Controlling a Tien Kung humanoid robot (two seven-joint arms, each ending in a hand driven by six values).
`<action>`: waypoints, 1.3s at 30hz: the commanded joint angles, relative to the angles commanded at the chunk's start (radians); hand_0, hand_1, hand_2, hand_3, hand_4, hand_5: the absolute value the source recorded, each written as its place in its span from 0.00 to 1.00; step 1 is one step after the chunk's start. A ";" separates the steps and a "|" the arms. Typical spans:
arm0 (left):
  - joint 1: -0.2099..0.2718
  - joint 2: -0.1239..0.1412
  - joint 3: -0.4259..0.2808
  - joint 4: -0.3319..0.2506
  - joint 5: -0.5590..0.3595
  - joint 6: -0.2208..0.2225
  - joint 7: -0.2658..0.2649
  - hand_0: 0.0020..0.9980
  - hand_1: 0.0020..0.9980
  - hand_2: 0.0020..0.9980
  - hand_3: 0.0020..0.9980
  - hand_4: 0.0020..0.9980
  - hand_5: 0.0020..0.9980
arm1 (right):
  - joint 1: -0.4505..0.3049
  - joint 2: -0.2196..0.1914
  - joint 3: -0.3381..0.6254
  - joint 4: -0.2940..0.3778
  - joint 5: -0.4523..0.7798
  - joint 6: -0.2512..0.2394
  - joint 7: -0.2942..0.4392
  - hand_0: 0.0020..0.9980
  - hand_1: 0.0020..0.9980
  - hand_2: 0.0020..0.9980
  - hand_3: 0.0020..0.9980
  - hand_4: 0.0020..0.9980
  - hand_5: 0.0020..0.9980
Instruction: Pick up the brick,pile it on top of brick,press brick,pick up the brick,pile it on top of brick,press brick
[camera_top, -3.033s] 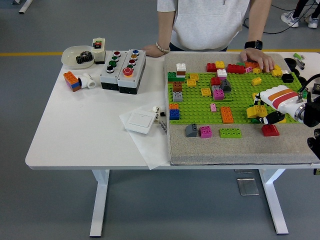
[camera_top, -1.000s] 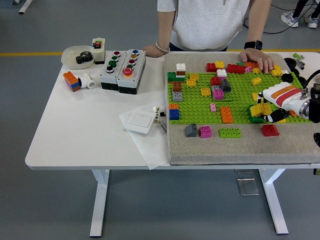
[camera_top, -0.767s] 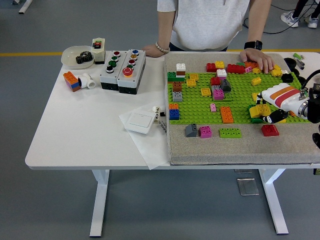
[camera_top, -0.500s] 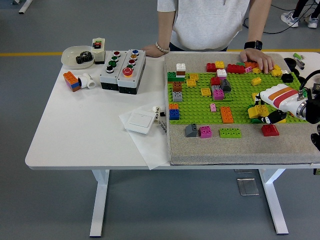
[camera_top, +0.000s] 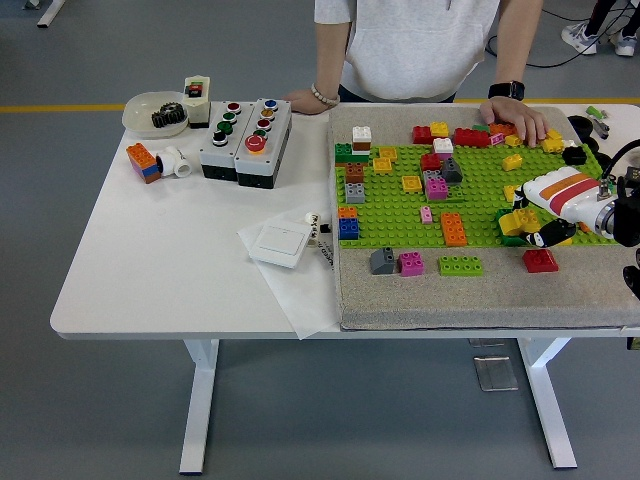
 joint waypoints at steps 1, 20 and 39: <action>0.000 0.000 0.000 0.000 0.001 0.000 0.000 0.79 0.80 0.82 0.65 0.66 0.65 | 0.000 0.000 0.000 0.000 0.000 0.000 0.000 0.63 0.64 0.71 0.68 0.84 0.27; 0.009 0.000 0.000 0.002 0.002 -0.001 0.000 0.79 0.80 0.82 0.65 0.66 0.65 | -0.036 -0.060 0.036 0.133 -0.007 0.040 -0.020 0.64 0.66 0.73 0.81 0.93 0.26; 0.026 0.001 -0.012 0.004 0.023 -0.003 0.006 0.79 0.80 0.82 0.65 0.66 0.65 | -0.287 -0.150 0.274 0.558 0.193 0.018 -0.201 0.63 0.65 0.69 0.62 0.82 0.34</action>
